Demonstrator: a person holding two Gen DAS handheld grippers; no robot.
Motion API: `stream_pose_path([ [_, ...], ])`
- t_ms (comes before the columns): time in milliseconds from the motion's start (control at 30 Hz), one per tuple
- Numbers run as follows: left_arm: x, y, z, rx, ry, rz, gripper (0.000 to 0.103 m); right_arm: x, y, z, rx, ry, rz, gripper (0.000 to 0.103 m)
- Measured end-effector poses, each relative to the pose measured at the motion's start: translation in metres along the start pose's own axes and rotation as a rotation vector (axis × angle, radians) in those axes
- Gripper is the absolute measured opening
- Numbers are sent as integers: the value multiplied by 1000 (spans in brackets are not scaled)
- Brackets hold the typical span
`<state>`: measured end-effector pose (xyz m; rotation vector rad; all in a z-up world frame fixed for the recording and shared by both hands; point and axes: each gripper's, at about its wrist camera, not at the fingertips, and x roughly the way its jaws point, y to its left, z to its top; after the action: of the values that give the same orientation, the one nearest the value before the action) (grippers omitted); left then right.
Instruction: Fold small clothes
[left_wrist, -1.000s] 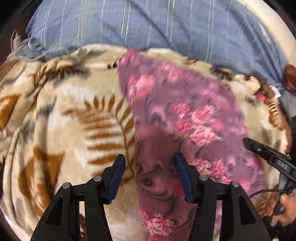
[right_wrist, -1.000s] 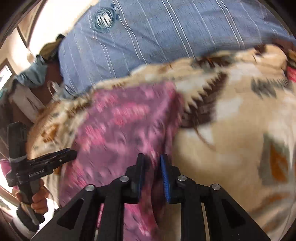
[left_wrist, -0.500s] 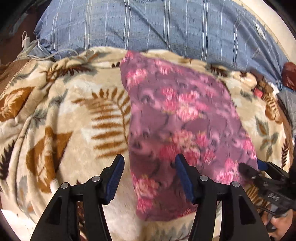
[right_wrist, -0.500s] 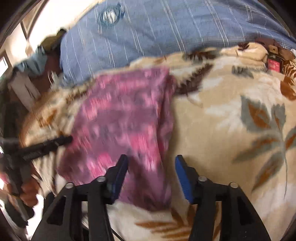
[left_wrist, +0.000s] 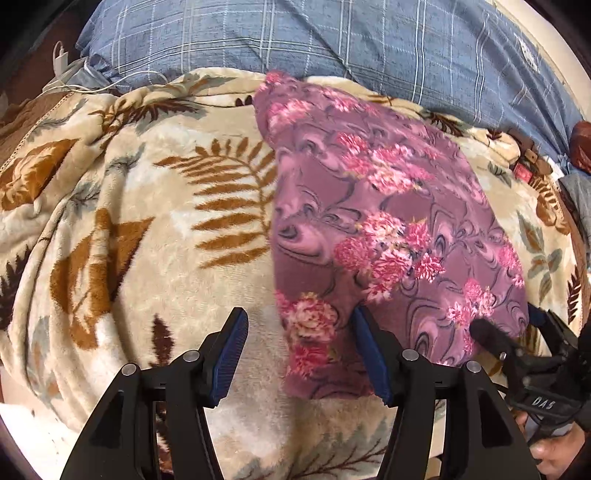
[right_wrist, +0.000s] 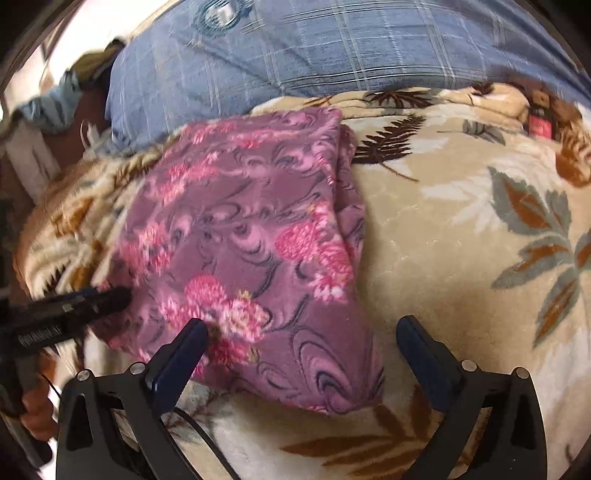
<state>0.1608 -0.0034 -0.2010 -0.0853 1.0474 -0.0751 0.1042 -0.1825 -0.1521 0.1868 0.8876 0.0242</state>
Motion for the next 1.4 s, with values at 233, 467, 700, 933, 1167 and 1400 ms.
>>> stream_pose_path([
  [233,-20,32,28,-117,-69,-52,58,-29,-28,25,103,-45,94,99],
  [467,19,29,46,-146,45,-106,56,21,-37,62,142,64,152,17],
  [700,36,26,44,-104,52,-112,60,33,-45,68,102,58,135,27],
  [933,26,49,95,-173,-12,-167,61,16,-79,104,292,-43,295,34],
  [1167,77,42,152,-245,82,-214,52,77,-61,142,231,65,239,19],
  [1400,120,37,168,-254,66,-132,52,93,-69,159,143,77,125,5],
])
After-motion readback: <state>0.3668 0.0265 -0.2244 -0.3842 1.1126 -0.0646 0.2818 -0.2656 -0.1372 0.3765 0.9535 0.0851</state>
